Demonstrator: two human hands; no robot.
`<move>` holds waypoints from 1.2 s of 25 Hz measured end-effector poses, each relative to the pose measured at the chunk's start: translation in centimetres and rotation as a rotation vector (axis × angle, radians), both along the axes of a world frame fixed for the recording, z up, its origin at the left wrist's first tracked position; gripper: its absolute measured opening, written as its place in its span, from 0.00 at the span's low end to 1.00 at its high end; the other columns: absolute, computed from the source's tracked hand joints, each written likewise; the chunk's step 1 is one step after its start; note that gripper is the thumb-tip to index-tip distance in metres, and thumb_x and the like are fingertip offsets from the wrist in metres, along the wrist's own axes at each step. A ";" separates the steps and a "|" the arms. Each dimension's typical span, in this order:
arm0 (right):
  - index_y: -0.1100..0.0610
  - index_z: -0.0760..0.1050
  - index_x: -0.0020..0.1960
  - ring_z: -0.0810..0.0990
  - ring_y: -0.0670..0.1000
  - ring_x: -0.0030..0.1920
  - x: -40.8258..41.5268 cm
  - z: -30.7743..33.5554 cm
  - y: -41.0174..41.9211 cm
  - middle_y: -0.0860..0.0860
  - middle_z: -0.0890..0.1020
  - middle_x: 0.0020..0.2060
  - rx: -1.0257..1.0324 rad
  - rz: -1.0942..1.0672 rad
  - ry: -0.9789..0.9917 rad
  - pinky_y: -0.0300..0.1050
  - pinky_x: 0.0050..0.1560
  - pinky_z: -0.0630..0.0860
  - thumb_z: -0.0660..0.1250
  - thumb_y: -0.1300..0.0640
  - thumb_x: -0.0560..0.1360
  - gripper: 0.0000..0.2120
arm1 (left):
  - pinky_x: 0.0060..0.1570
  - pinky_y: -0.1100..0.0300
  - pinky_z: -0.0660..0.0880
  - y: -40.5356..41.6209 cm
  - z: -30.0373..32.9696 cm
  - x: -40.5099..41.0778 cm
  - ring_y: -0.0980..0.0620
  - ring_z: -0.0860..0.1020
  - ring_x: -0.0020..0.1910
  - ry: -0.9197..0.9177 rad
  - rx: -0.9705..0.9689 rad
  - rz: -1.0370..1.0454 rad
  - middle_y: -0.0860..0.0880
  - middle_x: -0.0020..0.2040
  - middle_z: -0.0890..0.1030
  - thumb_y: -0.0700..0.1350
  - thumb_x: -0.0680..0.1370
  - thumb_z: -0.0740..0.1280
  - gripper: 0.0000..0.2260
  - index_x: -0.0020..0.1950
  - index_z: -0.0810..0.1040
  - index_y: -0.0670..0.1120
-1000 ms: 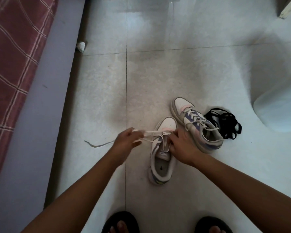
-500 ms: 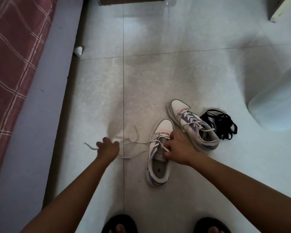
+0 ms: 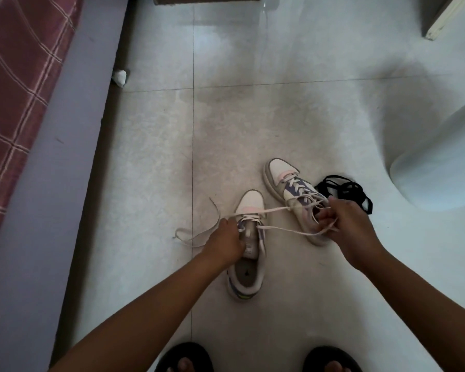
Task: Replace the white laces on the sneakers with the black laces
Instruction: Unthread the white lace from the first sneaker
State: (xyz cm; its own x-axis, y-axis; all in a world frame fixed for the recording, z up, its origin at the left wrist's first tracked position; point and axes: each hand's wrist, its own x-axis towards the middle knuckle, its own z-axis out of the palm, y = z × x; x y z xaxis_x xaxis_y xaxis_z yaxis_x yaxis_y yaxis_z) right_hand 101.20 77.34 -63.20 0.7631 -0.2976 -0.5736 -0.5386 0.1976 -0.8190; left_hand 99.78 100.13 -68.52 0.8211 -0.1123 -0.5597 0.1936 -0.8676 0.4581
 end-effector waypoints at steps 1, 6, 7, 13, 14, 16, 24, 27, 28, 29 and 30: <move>0.58 0.73 0.52 0.77 0.45 0.34 -0.4 -0.2 -0.1 0.49 0.78 0.35 -0.141 0.091 0.023 0.45 0.38 0.74 0.64 0.55 0.77 0.07 | 0.53 0.53 0.71 0.3 -0.1 -0.1 0.40 0.73 0.58 0.017 0.020 0.001 0.41 0.62 0.69 0.48 0.77 0.63 0.18 0.64 0.66 0.42; 0.57 0.71 0.57 0.74 0.55 0.52 -3.5 -2.7 5.5 0.54 0.76 0.50 -0.882 0.820 -0.205 0.46 0.49 0.68 0.67 0.54 0.74 0.14 | 0.50 0.52 0.73 0.7 0.1 2.0 0.45 0.75 0.54 -0.102 0.179 0.051 0.45 0.59 0.71 0.59 0.78 0.58 0.20 0.59 0.73 0.45; 0.56 0.68 0.56 0.75 0.55 0.50 -3.8 -3.3 7.0 0.54 0.76 0.48 -0.911 0.946 -0.161 0.45 0.44 0.67 0.65 0.50 0.75 0.14 | 0.50 0.52 0.73 0.5 -0.1 2.7 0.44 0.76 0.53 -0.108 0.199 0.021 0.44 0.59 0.71 0.58 0.78 0.59 0.19 0.58 0.74 0.45; 0.57 0.64 0.57 0.79 0.59 0.47 -2.3 -5.1 9.5 0.57 0.80 0.48 -0.930 1.077 0.014 0.44 0.36 0.63 0.59 0.52 0.77 0.12 | 0.46 0.55 0.69 -0.1 0.1 4.8 0.45 0.77 0.52 -0.134 0.201 -0.227 0.44 0.54 0.78 0.49 0.78 0.62 0.10 0.53 0.76 0.44; 0.56 0.64 0.55 0.78 0.59 0.46 -2.4 -5.2 9.3 0.57 0.80 0.48 -0.915 1.067 0.030 0.44 0.35 0.62 0.59 0.53 0.77 0.10 | 0.46 0.55 0.67 0.1 0.5 5.1 0.45 0.77 0.51 -0.212 0.286 -0.360 0.44 0.53 0.79 0.48 0.78 0.61 0.09 0.52 0.75 0.44; 0.55 0.62 0.53 0.79 0.59 0.45 -2.6 -5.2 9.1 0.57 0.80 0.47 -0.920 1.058 0.042 0.44 0.31 0.58 0.58 0.53 0.77 0.08 | 0.44 0.56 0.66 1.0 0.9 5.1 0.45 0.79 0.47 -0.467 0.438 -0.630 0.45 0.50 0.80 0.45 0.75 0.64 0.07 0.51 0.75 0.44; 0.58 0.62 0.59 0.79 0.60 0.47 -1.1 -5.4 9.5 0.59 0.80 0.48 -1.011 1.158 0.017 0.46 0.37 0.65 0.56 0.55 0.78 0.12 | 0.58 0.52 0.73 2.5 1.5 6.7 0.44 0.78 0.56 0.237 0.372 0.089 0.45 0.59 0.78 0.51 0.74 0.67 0.18 0.60 0.72 0.44; 0.58 0.62 0.57 0.79 0.60 0.46 -1.3 -5.6 9.2 0.58 0.80 0.47 -1.007 1.179 0.050 0.47 0.37 0.64 0.56 0.54 0.78 0.11 | 0.55 0.52 0.73 2.6 1.7 6.1 0.45 0.78 0.54 0.243 0.454 -0.033 0.46 0.56 0.78 0.47 0.74 0.65 0.14 0.59 0.74 0.45; 0.58 0.62 0.58 0.79 0.60 0.47 -1.2 -5.7 9.2 0.59 0.80 0.48 -1.014 1.193 0.051 0.47 0.37 0.64 0.56 0.55 0.78 0.11 | 0.55 0.50 0.70 2.6 1.7 5.5 0.46 0.78 0.52 0.076 0.574 -0.097 0.47 0.54 0.79 0.44 0.74 0.66 0.13 0.58 0.74 0.46; 0.58 0.62 0.58 0.79 0.61 0.48 -1.2 -5.7 9.1 0.59 0.80 0.48 -1.023 1.204 0.049 0.47 0.37 0.65 0.55 0.55 0.78 0.11 | 0.55 0.49 0.68 2.8 1.8 4.9 0.46 0.78 0.51 -0.097 0.679 -0.170 0.47 0.52 0.79 0.42 0.73 0.67 0.14 0.58 0.73 0.46; 0.59 0.62 0.59 0.79 0.61 0.48 -1.2 -5.8 9.1 0.59 0.80 0.49 -1.030 1.205 0.048 0.47 0.38 0.65 0.55 0.55 0.78 0.11 | 0.55 0.48 0.69 3.3 2.0 4.6 0.47 0.78 0.49 -0.238 0.743 -0.178 0.48 0.50 0.79 0.41 0.72 0.69 0.15 0.58 0.73 0.46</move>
